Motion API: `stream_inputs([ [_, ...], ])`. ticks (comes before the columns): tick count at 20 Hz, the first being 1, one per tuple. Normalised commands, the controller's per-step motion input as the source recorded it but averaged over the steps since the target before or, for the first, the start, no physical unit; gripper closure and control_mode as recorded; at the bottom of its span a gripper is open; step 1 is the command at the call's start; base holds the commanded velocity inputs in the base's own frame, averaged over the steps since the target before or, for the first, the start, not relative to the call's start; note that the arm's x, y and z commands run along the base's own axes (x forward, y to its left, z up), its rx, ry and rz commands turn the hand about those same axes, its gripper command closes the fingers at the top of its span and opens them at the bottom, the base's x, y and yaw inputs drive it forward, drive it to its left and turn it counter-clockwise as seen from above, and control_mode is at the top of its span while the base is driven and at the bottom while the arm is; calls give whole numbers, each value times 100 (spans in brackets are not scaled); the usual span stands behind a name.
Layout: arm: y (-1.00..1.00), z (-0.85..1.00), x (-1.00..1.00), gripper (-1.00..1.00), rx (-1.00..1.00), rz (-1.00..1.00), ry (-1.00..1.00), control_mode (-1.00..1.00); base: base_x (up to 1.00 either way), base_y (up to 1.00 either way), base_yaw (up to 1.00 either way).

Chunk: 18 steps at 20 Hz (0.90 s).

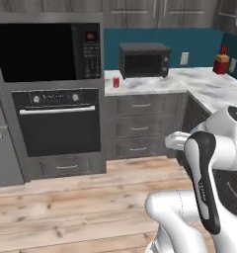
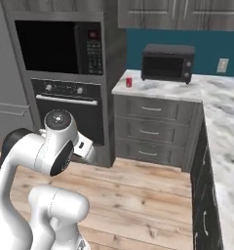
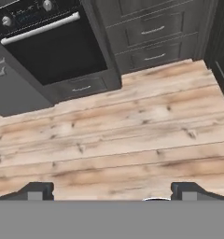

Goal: Four empty soda cans are scattered around the kitchen. Gather all the cans and cluster them next to the stove for recycling.

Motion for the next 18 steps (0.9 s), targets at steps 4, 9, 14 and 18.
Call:
stream_inputs([
  [4,0,0,0,-100,0,0,0,100,75,0,32],
  [9,0,0,0,-100,0,0,0,100,66,0,33],
  [14,0,0,0,-100,0,0,0,100,59,0,33],
  [18,0,0,0,-100,0,0,0,100,52,8,33],
])
